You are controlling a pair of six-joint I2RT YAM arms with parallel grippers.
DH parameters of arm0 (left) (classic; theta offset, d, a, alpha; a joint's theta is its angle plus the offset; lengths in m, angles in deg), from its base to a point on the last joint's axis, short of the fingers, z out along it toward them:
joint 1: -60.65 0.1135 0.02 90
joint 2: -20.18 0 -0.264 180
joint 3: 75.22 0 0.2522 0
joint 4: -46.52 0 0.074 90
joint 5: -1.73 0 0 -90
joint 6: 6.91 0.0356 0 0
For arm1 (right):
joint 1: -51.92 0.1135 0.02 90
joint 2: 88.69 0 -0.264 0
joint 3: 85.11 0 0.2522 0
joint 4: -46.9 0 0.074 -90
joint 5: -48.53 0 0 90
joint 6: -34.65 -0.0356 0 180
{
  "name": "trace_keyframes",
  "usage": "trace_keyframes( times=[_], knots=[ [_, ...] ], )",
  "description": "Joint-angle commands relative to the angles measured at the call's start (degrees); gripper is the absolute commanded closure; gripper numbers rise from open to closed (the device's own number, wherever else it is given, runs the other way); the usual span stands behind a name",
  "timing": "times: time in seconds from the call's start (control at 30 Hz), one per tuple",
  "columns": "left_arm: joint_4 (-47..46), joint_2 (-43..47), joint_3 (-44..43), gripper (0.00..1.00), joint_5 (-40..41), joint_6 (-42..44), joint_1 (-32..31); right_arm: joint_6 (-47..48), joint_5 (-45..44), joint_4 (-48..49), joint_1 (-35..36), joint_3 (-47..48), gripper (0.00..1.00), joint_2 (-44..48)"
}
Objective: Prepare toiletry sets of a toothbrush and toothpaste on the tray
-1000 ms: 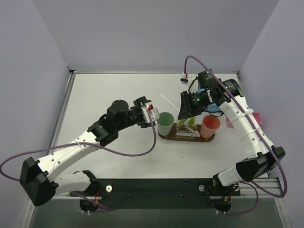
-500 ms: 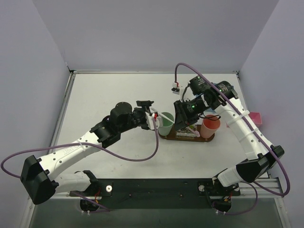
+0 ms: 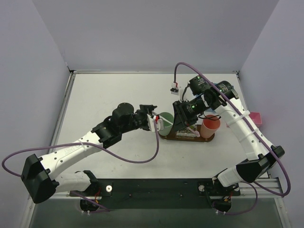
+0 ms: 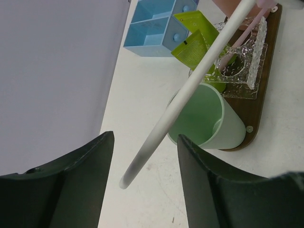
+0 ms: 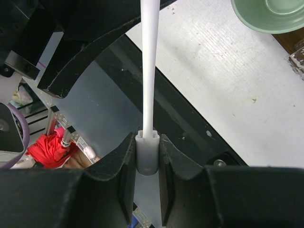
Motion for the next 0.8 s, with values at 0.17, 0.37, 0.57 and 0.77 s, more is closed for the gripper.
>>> trace_keyframes(
  times=[0.17, 0.37, 0.57, 0.77],
  knots=[
    [-1.0, 0.0, -0.2, 0.5, -2.4, -2.8, -1.3, 0.2, 2.3, -2.1, 0.6, 1.3, 1.0, 1.3],
    [-1.7, 1.7, 1.5, 0.66, -3.1, -3.9, -3.1, -0.1, 3.6, -2.0, 0.6, 2.2, 1.0, 1.3],
    [-1.8, 3.1, 2.9, 0.83, -3.9, -5.9, -4.0, -0.6, 4.0, -2.0, 0.6, 2.8, 1.0, 1.4],
    [-0.5, 2.9, 2.6, 1.0, -4.7, -12.4, -3.9, -0.7, 3.2, -1.2, 0.5, 2.8, 0.87, 1.6]
  ],
)
